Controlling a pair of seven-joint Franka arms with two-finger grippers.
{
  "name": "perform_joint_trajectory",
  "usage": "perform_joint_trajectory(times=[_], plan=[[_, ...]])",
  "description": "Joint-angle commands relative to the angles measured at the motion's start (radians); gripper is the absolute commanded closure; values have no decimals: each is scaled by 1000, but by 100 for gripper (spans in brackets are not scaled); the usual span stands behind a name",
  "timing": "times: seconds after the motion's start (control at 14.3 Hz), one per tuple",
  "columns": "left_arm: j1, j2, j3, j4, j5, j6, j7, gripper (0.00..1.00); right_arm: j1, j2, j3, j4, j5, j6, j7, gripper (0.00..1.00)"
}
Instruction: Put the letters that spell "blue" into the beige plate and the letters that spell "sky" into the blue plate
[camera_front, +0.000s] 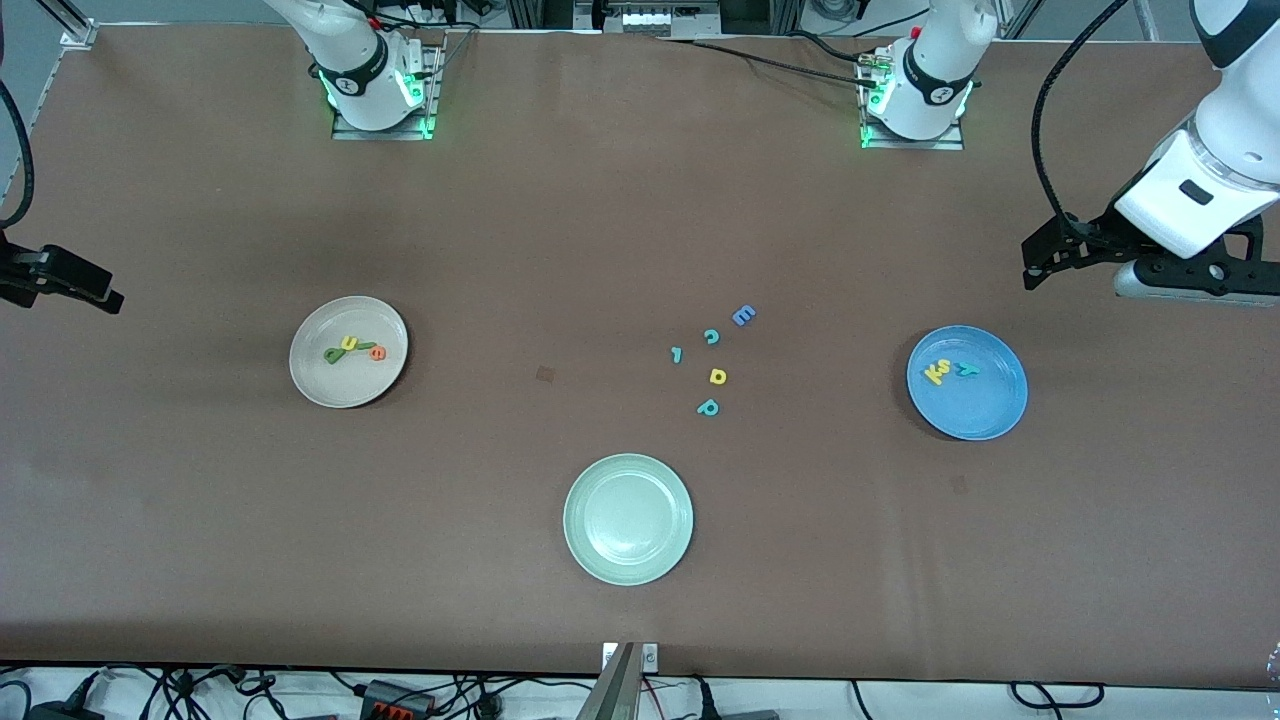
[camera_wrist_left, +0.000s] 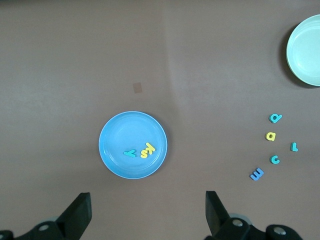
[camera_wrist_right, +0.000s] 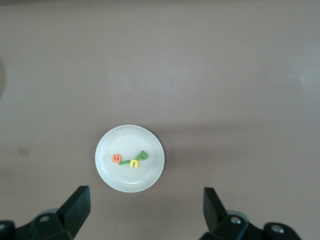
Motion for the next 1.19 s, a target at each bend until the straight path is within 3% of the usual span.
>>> perform_joint_trajectory(times=[0.0,0.21,1.12], plan=[[-1,18,0,36,-18,-24,-1,0,3,-71,11,-105,-22,25,38,0],[1,18,0,36,-18,-24,-1,0,3,-120,11,-189,-42,74,17,0],[-1,18,0,36,-18,-24,-1,0,3,-123,10,-177,-42,25,0,0]])
